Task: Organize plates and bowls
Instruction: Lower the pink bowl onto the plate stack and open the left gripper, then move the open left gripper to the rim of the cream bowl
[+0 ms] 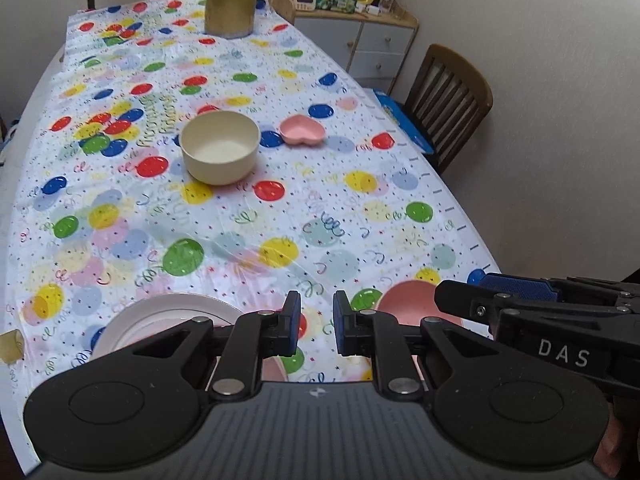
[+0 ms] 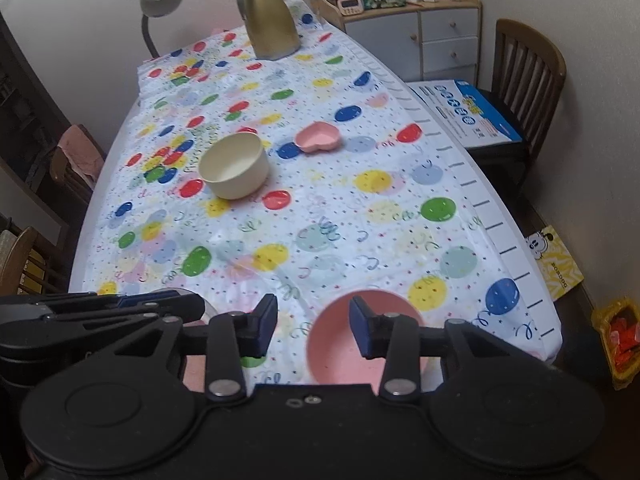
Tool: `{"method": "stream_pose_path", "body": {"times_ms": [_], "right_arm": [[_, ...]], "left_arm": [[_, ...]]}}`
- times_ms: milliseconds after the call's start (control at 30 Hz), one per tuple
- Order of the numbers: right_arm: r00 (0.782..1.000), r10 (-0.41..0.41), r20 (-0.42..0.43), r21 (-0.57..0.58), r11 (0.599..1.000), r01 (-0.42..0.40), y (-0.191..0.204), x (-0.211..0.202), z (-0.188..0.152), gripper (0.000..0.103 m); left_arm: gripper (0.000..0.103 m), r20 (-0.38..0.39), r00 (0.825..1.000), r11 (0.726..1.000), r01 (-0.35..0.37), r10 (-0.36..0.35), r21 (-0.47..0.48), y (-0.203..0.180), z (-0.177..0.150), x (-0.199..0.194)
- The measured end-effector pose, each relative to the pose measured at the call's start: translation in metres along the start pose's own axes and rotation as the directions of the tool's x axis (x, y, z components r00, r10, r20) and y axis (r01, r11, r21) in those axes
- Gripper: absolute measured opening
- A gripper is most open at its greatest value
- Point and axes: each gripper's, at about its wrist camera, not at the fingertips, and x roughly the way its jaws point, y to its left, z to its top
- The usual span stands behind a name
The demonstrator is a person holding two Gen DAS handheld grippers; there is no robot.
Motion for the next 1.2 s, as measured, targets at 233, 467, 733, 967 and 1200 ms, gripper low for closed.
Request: {"method": "stream_pose_path", "body": {"times_ms": [233,467,733,967,1200], "right_arm": [[0.999,0.018,0.044,-0.037,0.999,-0.017,0.029,-0.012,0.009,0.058],[0.998,0.045,0.044,-0.079,0.996,-0.042,0.044,-0.001,0.035,0.071],[0.996,0.091,0.006,-0.14,0.986,-0.089,0.054,0.036,0.077,0.088],[0.994,0.107,-0.031,-0.133,0.985,-0.11,0.05,0.084,0.126,0.099],[0.994,0.091,-0.065,-0.11,0.989,-0.098,0.042,0.141,0.168,0.099]], "left_arm": [[0.036,0.045,0.999,0.999,-0.021,0.023,-0.047,0.024,0.012,-0.014],[0.06,0.073,0.994,0.991,-0.076,0.084,-0.106,0.047,0.032,-0.006],[0.073,0.065,0.985,0.971,-0.143,0.158,-0.192,0.071,0.065,0.022],[0.075,0.036,0.976,0.946,-0.199,0.215,-0.256,0.091,0.102,0.061],[0.075,-0.014,0.969,0.917,-0.237,0.246,-0.321,0.114,0.129,0.109]]}}
